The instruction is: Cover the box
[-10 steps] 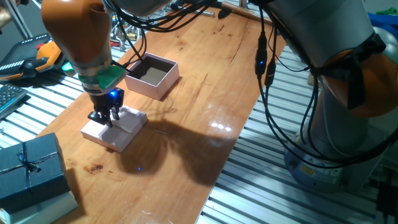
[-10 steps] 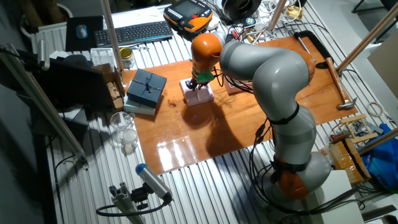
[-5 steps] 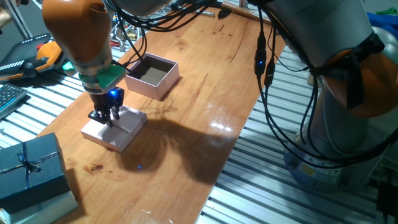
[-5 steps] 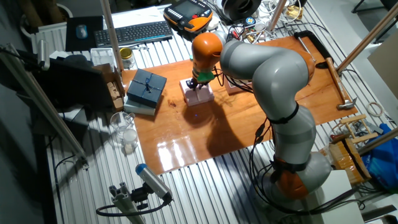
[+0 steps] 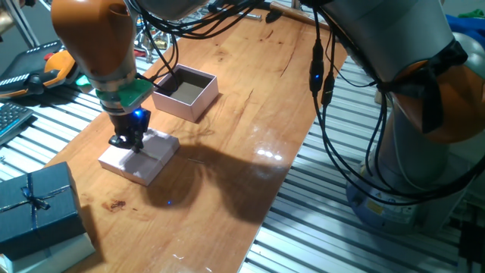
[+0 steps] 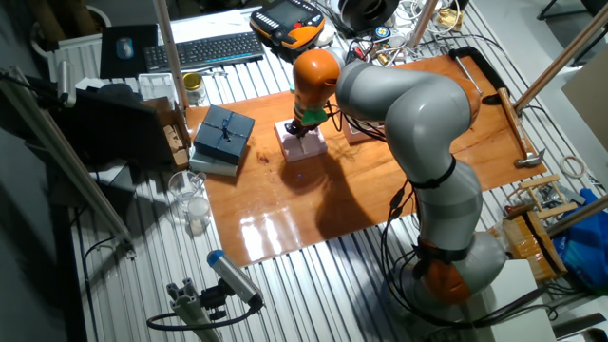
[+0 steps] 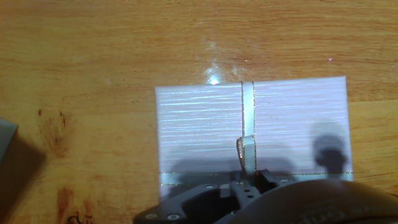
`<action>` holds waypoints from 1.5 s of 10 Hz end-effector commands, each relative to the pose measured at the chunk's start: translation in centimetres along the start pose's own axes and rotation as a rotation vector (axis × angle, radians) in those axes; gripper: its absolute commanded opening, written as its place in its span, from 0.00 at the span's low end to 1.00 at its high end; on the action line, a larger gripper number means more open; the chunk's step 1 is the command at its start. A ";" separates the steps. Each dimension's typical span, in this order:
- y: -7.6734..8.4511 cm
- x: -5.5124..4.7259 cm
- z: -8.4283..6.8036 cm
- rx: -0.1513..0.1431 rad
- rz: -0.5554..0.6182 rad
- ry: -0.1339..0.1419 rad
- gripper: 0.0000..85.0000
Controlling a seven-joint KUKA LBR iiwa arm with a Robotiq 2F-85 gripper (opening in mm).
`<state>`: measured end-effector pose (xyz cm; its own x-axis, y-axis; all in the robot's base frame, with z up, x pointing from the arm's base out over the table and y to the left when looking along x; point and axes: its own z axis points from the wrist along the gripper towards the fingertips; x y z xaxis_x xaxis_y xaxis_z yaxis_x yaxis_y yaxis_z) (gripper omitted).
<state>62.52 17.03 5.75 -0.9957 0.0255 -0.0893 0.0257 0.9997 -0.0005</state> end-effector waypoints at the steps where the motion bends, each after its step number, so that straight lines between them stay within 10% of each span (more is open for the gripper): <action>1: 0.0 0.0 0.0 0.000 0.000 0.000 0.20; 5: -0.1 -0.1 0.1 -0.003 -0.008 0.002 0.20; 6: -0.1 -0.1 0.0 -0.010 -0.015 0.014 0.00; 15: -0.2 0.0 -1.1 0.004 0.021 0.017 0.00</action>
<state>62.41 16.87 6.81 -0.9962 0.0469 -0.0729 0.0472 0.9989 -0.0026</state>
